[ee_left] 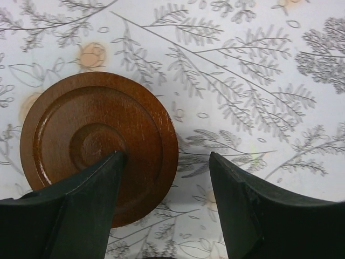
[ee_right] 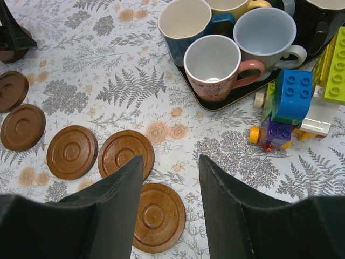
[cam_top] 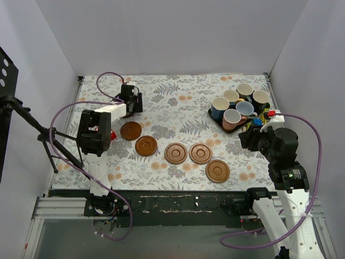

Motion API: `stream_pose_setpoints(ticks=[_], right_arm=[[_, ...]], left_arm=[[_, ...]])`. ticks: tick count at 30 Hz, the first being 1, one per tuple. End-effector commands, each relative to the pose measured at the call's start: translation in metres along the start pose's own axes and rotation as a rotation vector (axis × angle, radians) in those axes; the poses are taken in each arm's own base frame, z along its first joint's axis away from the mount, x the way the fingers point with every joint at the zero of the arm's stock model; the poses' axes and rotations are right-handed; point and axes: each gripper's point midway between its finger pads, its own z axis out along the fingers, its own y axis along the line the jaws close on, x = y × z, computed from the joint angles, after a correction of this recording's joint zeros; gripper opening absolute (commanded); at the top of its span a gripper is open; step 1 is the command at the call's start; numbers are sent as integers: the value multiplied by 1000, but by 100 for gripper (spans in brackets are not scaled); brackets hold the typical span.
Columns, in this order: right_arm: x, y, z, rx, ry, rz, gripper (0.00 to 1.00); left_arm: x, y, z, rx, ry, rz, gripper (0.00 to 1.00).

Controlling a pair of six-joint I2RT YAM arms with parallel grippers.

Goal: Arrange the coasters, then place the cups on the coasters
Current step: Move the coaster to the center of the board.

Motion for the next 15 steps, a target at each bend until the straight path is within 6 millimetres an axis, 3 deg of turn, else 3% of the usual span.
stream_pose_setpoints(ticks=[1,11,15], right_arm=[[-8,4,-3,-15,-29,-4,54],[-3,1,-1,-8,-23,-6,54],[-4,2,-2,-9,-23,-8,54]], left_arm=[[31,-36,-9,89,103,19,64],[33,-41,-13,111,112,10,64],[24,-36,-14,77,83,27,71]])
